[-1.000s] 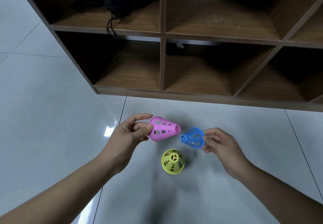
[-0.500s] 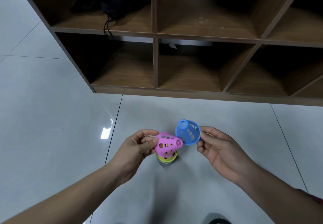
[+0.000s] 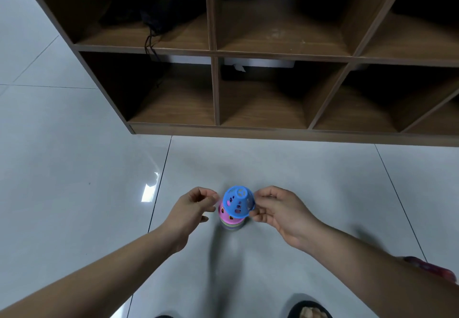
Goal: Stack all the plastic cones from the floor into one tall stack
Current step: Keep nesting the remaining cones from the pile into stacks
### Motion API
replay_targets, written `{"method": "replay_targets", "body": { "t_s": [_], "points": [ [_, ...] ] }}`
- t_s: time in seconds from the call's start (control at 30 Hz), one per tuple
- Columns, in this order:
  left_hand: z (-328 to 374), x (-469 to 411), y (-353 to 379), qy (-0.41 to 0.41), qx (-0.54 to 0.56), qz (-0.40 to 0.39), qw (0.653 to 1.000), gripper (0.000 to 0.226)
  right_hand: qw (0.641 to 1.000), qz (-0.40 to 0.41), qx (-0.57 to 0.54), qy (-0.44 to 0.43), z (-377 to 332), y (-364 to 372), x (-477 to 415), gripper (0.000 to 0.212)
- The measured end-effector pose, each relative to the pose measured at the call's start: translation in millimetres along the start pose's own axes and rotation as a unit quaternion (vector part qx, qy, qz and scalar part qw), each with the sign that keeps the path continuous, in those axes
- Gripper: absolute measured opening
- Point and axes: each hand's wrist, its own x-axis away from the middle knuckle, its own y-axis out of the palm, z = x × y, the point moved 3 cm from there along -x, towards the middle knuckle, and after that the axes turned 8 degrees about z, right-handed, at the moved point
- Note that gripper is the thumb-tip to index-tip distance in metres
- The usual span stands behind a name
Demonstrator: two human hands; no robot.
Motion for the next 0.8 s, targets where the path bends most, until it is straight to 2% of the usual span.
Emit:
{"method": "replay_targets", "body": {
  "t_s": [0.1,0.3,0.47,0.67,0.8],
  "points": [
    [-1.2,-2.9,1.8,-0.002,0.002,-0.004,1.000,0.029,0.999,0.010,0.044,-0.006,9.3,2.0,-5.9,0.013],
    [-8.3,-4.1,15.2,-0.059,-0.024,-0.113,0.992,0.065,0.988,0.019,0.154,0.024,33.9,-4.4,-13.1,0.026],
    [-10.6,-2.8,30.9,-0.115,-0.024,-0.147,0.982,0.071,0.989,-0.040,0.092,0.106,50.3,6.2,-10.7,0.047],
    [-19.3,-2.6,36.4,-0.140,-0.022,-0.153,0.978,0.070,0.984,-0.044,0.029,0.171,69.1,7.4,-15.5,0.081],
    [-28.8,1.7,40.9,-0.137,-0.021,-0.157,0.978,0.074,0.982,-0.051,-0.017,0.181,78.7,9.3,-15.6,0.102]
  ]
}}
